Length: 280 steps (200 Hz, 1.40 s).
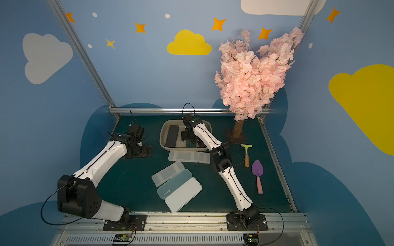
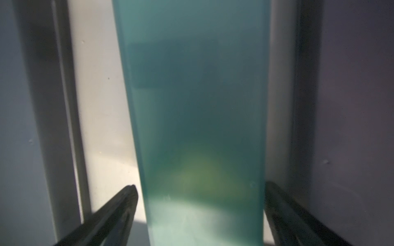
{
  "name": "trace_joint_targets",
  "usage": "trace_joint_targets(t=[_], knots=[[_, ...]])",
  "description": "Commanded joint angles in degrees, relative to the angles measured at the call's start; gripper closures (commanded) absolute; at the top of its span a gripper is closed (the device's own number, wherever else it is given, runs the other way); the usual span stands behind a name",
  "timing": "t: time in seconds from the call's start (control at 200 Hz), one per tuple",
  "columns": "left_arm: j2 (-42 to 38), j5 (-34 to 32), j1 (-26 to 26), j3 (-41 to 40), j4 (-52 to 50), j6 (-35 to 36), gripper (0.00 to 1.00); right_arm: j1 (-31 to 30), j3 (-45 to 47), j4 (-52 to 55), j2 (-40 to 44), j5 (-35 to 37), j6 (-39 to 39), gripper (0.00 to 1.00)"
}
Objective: Put the pencil case into the storage box
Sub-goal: Place the pencil case at the storage box.
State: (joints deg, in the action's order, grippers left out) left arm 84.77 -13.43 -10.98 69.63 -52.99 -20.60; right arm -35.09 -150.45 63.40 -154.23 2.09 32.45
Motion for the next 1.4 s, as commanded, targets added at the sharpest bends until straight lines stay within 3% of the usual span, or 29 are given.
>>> trace_joint_targets(t=[0.0, 0.21, 0.265, 0.305, 0.39, 0.466, 0.626, 0.821, 1.397], knots=[[0.45, 0.42, 0.16, -0.26, 0.27, 0.25, 0.0, 0.41, -0.12, 3.0, 4.64, 2.11, -0.69, 0.04], [0.59, 0.6, 0.22, -0.28, 0.69, -0.04, 0.0, -1.07, 1.3, 0.4, 10.14, 5.17, -2.54, 0.04], [0.69, 0.72, 0.13, -0.25, 0.87, -0.06, 0.0, -1.36, 3.02, -1.81, 11.48, 4.93, -2.91, 0.11], [0.7, 0.79, 0.24, -0.28, 0.96, -0.07, 0.0, -1.47, 4.1, -3.61, 12.06, 3.84, -2.83, 0.24], [0.83, 0.94, 0.15, -0.19, 1.07, 0.1, 0.01, -1.64, 4.25, -6.91, 11.5, 1.12, -2.18, 0.74], [0.92, 0.96, 0.18, -0.1, 1.05, 0.27, 0.02, -1.79, 2.88, -8.81, 9.53, -2.23, -0.85, 1.0], [0.85, 0.6, 0.21, -0.19, 1.05, 0.61, 0.02, -2.26, -0.81, -9.95, 3.41, -8.36, 4.14, 1.0], [0.57, 0.04, 0.26, -0.37, 0.83, 0.96, 0.02, -2.61, -0.91, -11.77, -0.17, -9.63, 8.76, 1.0], [0.3, -0.05, 0.46, -0.74, 0.28, 0.64, 0.01, -0.97, 2.24, -11.15, 0.24, 2.84, 12.83, 1.0]])
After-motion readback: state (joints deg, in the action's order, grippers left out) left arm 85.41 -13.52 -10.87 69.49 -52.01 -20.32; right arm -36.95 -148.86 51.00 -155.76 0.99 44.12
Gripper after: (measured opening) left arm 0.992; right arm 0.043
